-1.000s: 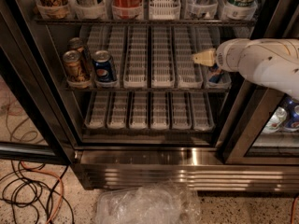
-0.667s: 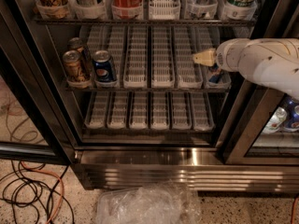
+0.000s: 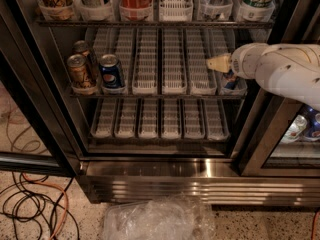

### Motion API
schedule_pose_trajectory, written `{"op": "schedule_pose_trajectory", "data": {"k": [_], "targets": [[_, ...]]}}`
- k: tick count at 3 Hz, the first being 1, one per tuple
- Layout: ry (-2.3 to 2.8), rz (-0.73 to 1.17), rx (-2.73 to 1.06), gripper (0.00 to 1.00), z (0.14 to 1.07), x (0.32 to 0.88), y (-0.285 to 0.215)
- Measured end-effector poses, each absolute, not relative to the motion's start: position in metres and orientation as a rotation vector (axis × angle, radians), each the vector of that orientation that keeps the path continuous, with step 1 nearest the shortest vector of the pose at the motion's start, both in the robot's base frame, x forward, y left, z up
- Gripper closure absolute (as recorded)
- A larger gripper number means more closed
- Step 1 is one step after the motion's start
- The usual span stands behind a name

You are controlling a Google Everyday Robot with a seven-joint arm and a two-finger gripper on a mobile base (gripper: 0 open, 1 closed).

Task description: Pick redbull can from middle shelf of fridge

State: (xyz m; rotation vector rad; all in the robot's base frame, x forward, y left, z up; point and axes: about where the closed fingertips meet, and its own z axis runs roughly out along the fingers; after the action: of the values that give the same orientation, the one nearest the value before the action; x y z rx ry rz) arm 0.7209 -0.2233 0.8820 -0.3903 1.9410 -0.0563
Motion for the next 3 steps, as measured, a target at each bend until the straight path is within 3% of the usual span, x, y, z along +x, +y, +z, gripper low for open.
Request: {"op": "schedule_pose_trajectory", "data": {"k": [2,3], "targets": [[1.743,0.021,-0.37,1.0,0.968,0.688,-0.2],[1.735,0.03,-0.37,1.0,0.962,0.684,-0.197]]}}
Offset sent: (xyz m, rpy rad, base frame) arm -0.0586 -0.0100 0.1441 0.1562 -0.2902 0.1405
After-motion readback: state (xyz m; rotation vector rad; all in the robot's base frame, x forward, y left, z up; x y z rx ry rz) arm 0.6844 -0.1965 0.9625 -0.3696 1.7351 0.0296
